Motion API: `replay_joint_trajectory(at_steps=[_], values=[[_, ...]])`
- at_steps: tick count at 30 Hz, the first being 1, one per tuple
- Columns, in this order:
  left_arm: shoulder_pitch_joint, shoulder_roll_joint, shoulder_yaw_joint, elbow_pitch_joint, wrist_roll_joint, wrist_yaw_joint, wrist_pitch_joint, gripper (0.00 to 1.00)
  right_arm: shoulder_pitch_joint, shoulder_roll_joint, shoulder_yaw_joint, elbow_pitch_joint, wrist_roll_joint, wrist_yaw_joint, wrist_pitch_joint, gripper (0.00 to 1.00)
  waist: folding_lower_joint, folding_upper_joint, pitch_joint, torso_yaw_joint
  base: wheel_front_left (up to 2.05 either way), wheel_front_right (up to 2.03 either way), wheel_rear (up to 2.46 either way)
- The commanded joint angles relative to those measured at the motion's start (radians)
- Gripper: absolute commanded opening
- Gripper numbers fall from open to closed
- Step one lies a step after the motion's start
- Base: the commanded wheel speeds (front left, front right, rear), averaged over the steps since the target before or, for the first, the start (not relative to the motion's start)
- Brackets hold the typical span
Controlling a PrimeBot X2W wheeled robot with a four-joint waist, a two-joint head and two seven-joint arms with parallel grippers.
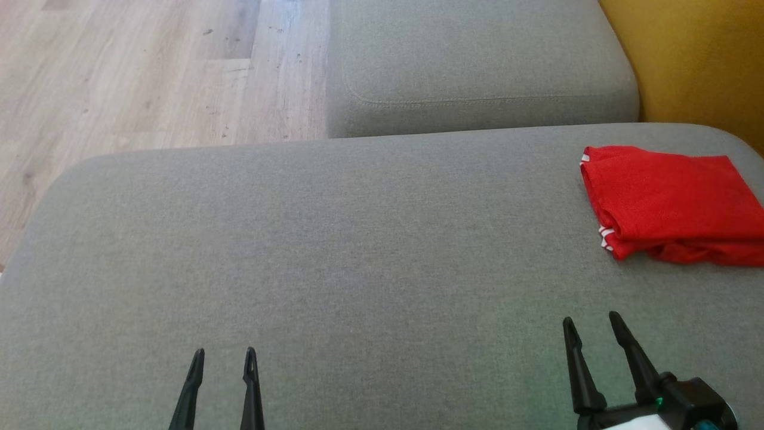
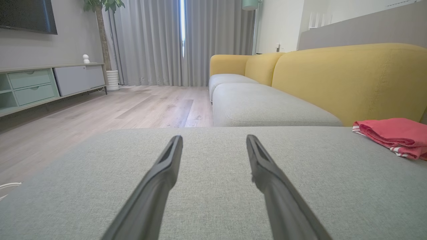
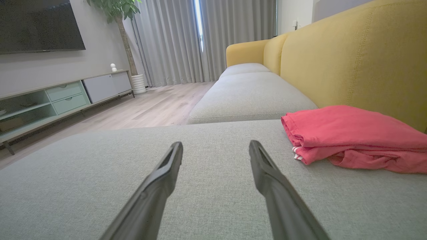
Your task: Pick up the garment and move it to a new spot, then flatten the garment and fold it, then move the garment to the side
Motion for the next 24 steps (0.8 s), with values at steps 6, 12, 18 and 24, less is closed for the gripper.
replay_joint_trajectory(at_steps=[6,12,18,24], values=[[-0.03,-0.006,0.035,-0.015,0.001,0.002,-0.006,1.0,-0.052,-0.004,0.018,-0.031,-0.007,0.003,-0.011,1.0,0.0,-0.0001,-0.004,0.012,0.0,0.0,0.0],[0.001,-0.001,0.0,0.051,0.0,0.0,0.001,0.0,0.005,0.001,0.0,0.034,0.001,0.0,0.001,0.0,0.0001,-0.0001,-0.004,0.015,0.0,0.0,0.0],[-0.006,0.002,0.004,0.083,-0.052,-0.004,0.008,0.0,0.01,-0.002,0.0,0.068,0.052,0.0,0.009,0.0,0.0001,-0.0001,-0.001,0.014,0.0,0.0,0.0],[-0.026,0.007,0.012,0.092,-0.13,-0.014,0.021,0.0,-0.008,-0.007,-0.004,0.073,0.129,0.0,0.022,0.0,0.0001,-0.0001,0.003,0.011,0.0,0.0,0.0]])
